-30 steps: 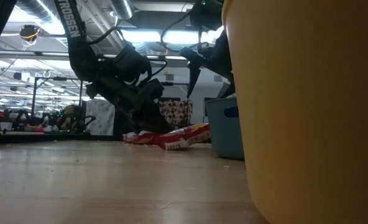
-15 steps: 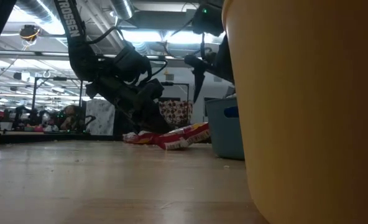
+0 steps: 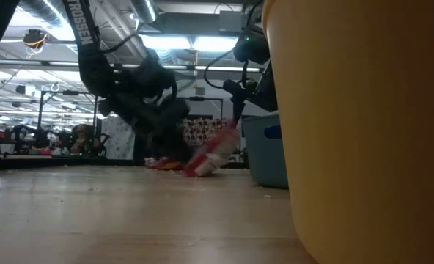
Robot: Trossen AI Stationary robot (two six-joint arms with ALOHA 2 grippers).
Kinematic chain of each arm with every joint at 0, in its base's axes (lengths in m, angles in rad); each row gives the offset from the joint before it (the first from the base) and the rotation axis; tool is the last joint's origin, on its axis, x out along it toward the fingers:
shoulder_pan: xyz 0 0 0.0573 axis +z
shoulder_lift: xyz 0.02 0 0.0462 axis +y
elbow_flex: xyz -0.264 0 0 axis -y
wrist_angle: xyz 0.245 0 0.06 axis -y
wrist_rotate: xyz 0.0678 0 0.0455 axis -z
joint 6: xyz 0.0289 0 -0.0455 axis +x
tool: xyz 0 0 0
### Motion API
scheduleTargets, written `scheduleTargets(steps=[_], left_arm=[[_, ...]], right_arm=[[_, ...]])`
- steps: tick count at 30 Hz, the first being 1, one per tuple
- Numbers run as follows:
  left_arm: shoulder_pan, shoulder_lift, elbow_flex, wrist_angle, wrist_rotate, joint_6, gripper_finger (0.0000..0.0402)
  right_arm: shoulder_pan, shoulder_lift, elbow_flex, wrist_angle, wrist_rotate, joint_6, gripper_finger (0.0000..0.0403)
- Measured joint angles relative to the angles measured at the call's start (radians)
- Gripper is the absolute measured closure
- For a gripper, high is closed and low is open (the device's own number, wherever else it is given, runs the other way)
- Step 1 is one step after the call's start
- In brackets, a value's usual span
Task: Sort Maruchan noodles
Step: Put the right red noodle pack into the yellow bin
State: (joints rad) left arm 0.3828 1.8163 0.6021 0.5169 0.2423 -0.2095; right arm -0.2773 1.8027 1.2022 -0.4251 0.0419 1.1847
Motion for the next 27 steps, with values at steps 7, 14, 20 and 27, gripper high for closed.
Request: scheduleTargets(steps=[7, 14, 20, 27], left_arm=[[0.000, 0.007, -0.007, -0.029, -0.021, -0.001, 0.0401], [0.000, 0.006, -0.006, -0.031, -0.020, -0.001, 0.0401], [0.030, -0.124, -0.010, -0.200, -0.046, 0.013, 0.0401], [0.080, -0.285, -0.055, -0.117, 0.000, 0.020, 0.0401]], right_arm=[[-0.011, 0.032, 0.000, 0.096, -0.098, -0.035, 0.0104], [0.013, 0.063, 0.002, 0.110, -0.104, -0.014, 0.0104], [0.015, 0.064, 0.001, 0.148, -0.056, -0.013, 0.0104], [0.015, 0.064, 0.001, 0.154, -0.060, -0.016, 0.0104]])
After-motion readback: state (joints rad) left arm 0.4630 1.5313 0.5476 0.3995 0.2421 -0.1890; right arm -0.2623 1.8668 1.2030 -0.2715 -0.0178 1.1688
